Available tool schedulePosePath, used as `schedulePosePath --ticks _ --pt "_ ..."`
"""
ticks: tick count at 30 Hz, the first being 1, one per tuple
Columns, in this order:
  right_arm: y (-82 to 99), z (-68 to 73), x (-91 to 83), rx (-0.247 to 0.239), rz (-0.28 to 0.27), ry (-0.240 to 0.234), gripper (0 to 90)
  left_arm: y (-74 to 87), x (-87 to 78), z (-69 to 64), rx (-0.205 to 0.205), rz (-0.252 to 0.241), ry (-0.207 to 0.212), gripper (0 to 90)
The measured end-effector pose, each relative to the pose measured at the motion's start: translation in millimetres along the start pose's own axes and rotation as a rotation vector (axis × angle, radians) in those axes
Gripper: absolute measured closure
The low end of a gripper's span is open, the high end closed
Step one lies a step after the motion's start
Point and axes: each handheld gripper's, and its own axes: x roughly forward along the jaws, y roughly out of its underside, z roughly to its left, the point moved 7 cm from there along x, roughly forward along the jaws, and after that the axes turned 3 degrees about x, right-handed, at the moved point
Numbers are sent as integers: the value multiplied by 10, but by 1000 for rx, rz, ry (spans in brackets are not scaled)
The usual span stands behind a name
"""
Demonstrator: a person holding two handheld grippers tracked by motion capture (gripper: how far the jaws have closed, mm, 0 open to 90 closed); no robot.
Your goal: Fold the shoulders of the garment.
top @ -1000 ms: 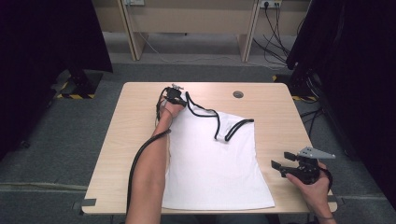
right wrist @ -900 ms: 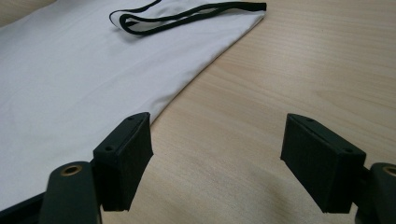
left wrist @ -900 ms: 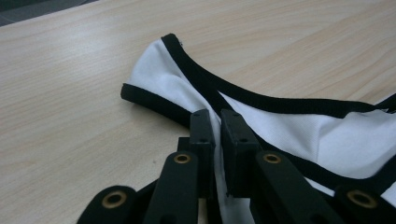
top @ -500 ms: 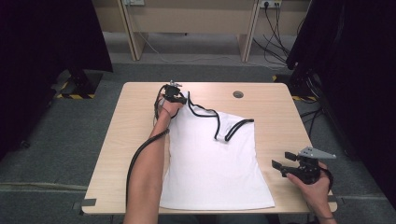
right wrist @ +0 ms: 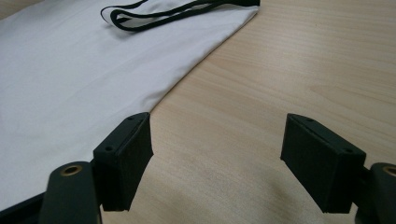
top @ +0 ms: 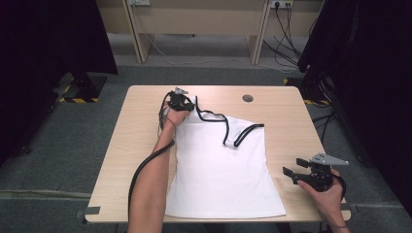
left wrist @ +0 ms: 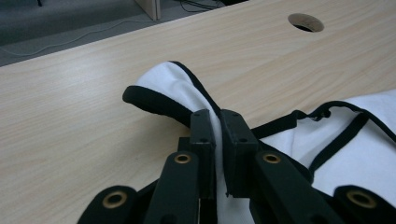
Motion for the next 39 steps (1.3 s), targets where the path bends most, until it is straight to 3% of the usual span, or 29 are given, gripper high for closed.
schedulePosePath --ticks 3,6,19,22,31,39 --pt "7 -1 9 2 4 3 250 0 0 0 0 0 0 826" --pt "5 2 15 0 4 2 250 -2 -63 -108 24 -25 10 825" --pt "11 19 37 -2 8 4 250 -7 -187 -240 78 -65 7 824" --pt "15 26 42 -5 11 3 249 51 -273 -302 109 -80 4 822" --pt "13 41 50 -3 12 2 248 85 -326 -412 142 -103 11 817" --pt "21 53 54 -4 14 0 248 151 -360 -509 176 -87 28 810"
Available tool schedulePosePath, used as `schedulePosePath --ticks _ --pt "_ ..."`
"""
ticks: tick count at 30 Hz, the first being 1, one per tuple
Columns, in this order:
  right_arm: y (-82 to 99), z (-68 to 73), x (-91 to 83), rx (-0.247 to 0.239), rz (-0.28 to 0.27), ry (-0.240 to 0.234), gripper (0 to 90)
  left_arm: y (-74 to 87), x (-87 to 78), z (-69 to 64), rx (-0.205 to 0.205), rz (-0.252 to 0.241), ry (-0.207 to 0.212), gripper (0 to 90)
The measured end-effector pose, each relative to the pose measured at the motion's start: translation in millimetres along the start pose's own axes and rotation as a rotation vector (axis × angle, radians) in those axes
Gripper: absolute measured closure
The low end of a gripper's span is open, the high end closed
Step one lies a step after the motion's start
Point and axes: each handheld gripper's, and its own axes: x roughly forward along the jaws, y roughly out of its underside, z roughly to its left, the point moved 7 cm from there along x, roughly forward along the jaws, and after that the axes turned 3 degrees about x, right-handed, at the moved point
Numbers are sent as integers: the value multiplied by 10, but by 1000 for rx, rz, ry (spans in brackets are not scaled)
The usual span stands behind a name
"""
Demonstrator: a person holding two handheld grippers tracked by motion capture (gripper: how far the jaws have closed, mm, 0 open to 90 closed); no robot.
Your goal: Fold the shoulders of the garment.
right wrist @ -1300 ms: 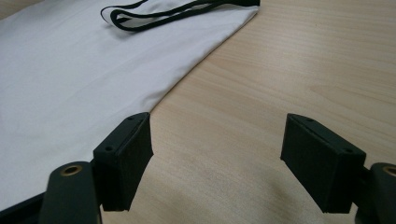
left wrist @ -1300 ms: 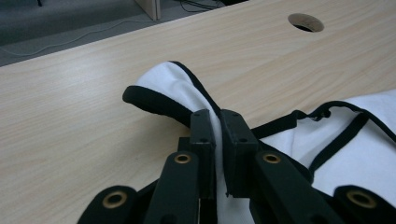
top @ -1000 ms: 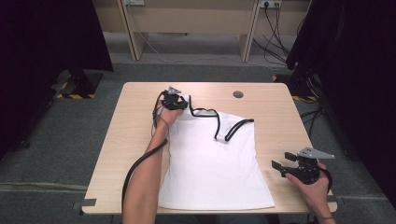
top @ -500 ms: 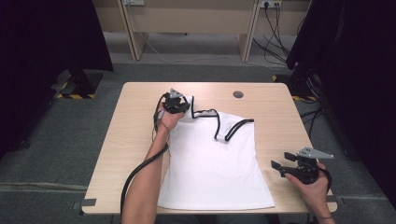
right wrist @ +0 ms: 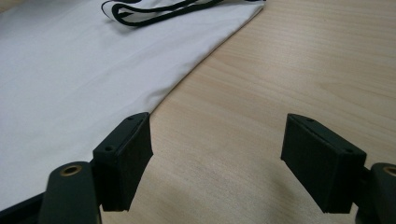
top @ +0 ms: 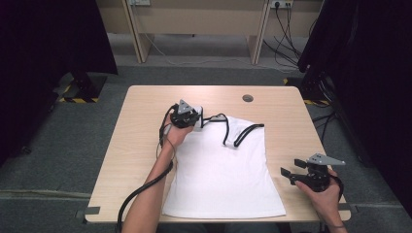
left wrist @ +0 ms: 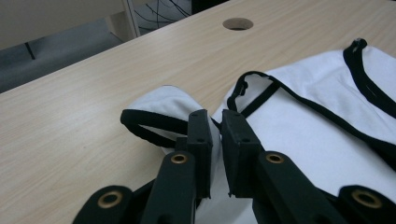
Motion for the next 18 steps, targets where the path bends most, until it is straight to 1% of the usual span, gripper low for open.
schedulePosePath --ticks 3,5,7,9,15,16,18 --pt "0 4 4 -1 2 0 248 45 -34 -56 17 6 9 805" --pt "0 5 4 -1 1 0 248 75 -48 -102 29 18 25 800" --pt "0 2 4 1 1 1 248 113 -61 -136 34 34 32 785" --pt "0 2 3 1 1 1 247 145 -83 -161 44 40 39 778" --pt "2 -2 2 2 3 2 246 197 -158 -248 57 83 95 726" --pt "2 -1 2 1 3 2 246 196 -173 -265 49 87 104 717" --pt "2 1 -2 1 1 2 247 198 -202 -293 53 102 128 694"
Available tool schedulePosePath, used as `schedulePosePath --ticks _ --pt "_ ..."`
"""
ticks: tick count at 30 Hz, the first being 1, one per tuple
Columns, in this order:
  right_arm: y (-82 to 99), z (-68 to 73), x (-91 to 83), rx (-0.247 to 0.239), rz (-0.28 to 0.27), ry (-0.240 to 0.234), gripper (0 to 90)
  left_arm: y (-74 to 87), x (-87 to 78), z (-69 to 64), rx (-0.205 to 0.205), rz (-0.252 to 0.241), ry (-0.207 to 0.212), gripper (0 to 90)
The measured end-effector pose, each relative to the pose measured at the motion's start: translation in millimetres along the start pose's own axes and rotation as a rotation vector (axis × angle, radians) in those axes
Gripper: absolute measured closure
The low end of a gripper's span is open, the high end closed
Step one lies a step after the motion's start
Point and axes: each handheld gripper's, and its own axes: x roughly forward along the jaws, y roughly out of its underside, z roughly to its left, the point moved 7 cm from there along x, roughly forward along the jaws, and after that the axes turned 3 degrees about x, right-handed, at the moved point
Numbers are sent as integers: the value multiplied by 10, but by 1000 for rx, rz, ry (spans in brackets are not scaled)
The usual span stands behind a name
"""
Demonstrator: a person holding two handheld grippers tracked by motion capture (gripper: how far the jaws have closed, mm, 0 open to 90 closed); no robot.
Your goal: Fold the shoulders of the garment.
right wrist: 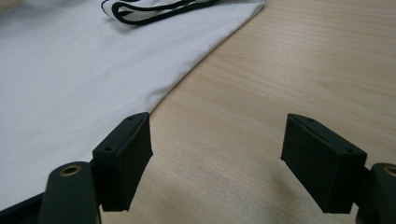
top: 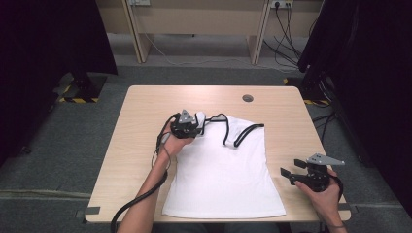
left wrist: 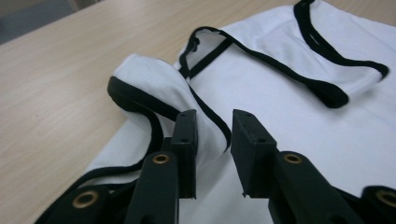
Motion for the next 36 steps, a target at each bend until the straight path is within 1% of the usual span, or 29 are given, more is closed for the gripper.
schedulePosePath --ticks 3,7,10,12,16,18,19,21,26,27,28,29,32,36 --pt "-1 -5 -3 1 0 1 246 -12 -48 -24 7 7 19 664" --pt "-2 -5 -2 0 0 1 246 -90 -115 54 -11 -15 -4 626" --pt "-3 -3 -7 0 -2 1 245 -166 -134 125 -42 -30 -11 591" --pt "-1 -9 -6 3 0 2 244 -195 -125 165 -51 -27 -16 575" --pt "2 -12 0 1 1 0 244 -255 -69 284 -94 -23 -24 538" --pt "3 -7 1 0 2 -1 244 -284 -34 365 -115 -22 -38 520" --pt "4 -6 2 1 3 -2 244 -297 -12 396 -127 -22 -38 515" --pt "3 -8 2 1 3 -3 244 -317 37 447 -151 -18 -20 503" --pt "7 -11 8 1 5 -3 243 -354 134 563 -170 7 -15 487" --pt "7 -11 10 1 6 -3 243 -354 134 563 -170 7 -15 482" --pt "7 -11 10 0 6 -3 243 -357 159 592 -182 14 -15 478" --pt "7 -10 10 0 6 -4 243 -353 176 604 -179 19 -14 470" --pt "9 -13 9 0 6 -4 242 -348 217 625 -186 25 -14 458" --pt "8 -13 11 -1 7 -4 243 -369 274 605 -183 28 4 461"
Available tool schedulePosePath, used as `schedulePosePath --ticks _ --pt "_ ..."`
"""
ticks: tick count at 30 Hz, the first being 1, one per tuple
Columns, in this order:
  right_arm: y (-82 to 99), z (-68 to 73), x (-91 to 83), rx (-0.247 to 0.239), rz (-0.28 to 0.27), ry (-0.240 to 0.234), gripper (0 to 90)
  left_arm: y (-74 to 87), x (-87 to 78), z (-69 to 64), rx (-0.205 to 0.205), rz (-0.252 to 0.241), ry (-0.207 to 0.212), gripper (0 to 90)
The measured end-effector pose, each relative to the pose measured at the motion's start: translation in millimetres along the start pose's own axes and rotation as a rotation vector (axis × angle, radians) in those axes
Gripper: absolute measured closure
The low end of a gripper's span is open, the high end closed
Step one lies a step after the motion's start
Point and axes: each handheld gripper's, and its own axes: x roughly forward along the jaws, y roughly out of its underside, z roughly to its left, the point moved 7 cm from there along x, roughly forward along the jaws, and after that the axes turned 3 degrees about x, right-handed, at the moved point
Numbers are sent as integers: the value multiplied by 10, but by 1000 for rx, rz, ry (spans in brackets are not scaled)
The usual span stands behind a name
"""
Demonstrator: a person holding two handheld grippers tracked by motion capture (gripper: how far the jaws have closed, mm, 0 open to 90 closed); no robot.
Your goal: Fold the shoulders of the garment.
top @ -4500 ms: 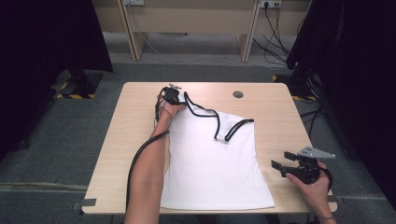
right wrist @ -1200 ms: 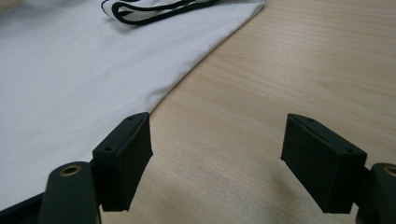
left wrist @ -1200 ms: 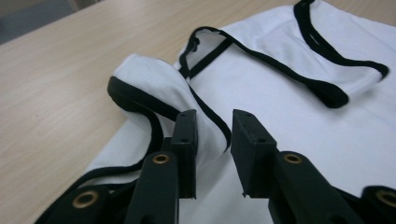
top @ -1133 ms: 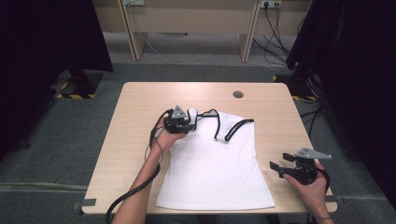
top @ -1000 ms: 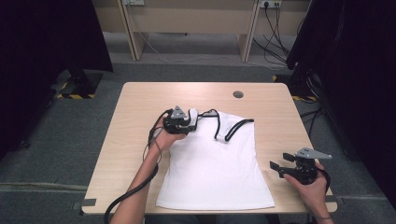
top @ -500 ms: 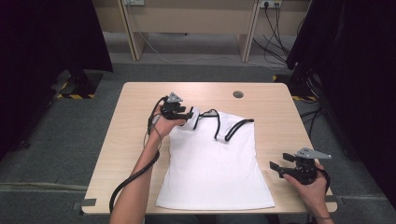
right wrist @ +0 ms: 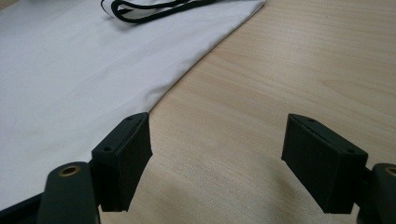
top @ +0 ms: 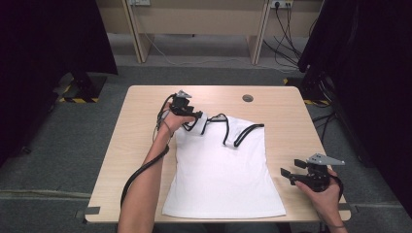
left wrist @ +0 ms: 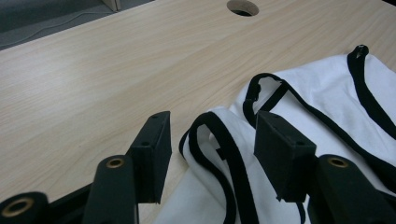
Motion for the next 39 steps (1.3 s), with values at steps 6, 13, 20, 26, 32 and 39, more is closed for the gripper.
schedulePosePath --ticks 6,13,20,26,32,39 --pt "2 6 2 -2 0 -3 242 -13 92 -41 18 14 33 540" --pt "8 -1 5 -1 3 -1 241 -26 92 -104 52 27 69 699" --pt "3 0 -1 0 0 0 241 -15 38 -159 89 20 77 732" --pt "2 -1 1 2 0 1 241 15 -59 -266 135 6 94 736" --pt "3 7 5 2 1 0 241 28 -151 -352 183 1 98 741" --pt "8 16 15 -2 5 -1 241 87 -231 -395 210 4 92 744"
